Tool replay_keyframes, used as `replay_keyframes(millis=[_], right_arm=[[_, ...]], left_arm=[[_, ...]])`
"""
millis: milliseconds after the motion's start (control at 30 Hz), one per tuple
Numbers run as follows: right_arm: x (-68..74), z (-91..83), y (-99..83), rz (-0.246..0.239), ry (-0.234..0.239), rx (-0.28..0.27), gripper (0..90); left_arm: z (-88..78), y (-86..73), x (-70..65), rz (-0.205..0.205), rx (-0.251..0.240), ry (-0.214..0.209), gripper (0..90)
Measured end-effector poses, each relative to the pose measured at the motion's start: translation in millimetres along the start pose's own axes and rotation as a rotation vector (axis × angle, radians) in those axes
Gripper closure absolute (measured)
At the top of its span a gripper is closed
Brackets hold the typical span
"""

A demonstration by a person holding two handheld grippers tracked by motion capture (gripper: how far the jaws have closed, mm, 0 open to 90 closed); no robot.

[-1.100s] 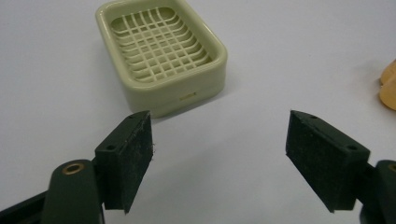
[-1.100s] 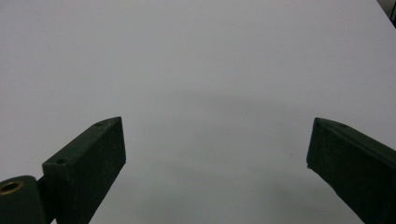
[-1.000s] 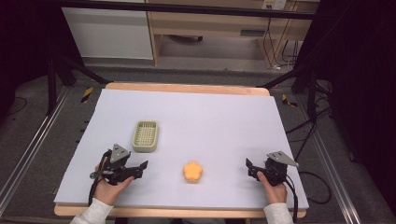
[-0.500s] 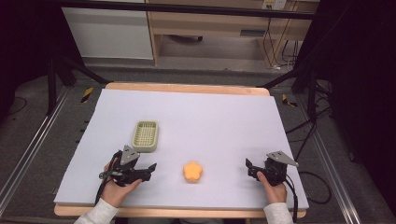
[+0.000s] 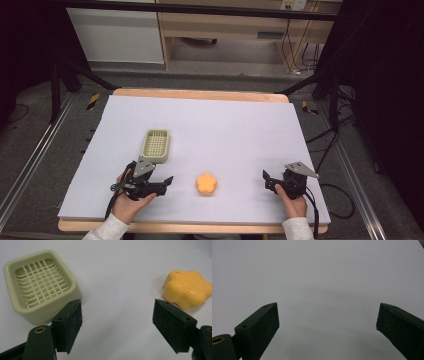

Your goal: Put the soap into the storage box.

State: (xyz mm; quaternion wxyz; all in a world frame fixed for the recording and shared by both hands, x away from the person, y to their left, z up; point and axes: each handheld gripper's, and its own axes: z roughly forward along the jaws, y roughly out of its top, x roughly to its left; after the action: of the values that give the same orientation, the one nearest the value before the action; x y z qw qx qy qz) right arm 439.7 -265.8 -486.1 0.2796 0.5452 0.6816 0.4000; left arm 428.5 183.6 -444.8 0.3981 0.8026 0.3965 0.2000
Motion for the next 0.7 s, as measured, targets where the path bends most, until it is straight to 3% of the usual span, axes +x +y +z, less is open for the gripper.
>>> replay_keyframes(millis=[333, 700], right_arm=[[0.2, 0.9, -0.1, -0.012, -0.008, 0.002, 5.0], [0.4, 1.0, 0.2, -0.012, -0.004, 0.007, 4.9]], left_arm=[[4.7, 8.9, -11.9, 0.035, 0.020, -0.020, 23.2], [6.0, 27.0, -17.5, 0.044, -0.002, -0.040, 23.5]])
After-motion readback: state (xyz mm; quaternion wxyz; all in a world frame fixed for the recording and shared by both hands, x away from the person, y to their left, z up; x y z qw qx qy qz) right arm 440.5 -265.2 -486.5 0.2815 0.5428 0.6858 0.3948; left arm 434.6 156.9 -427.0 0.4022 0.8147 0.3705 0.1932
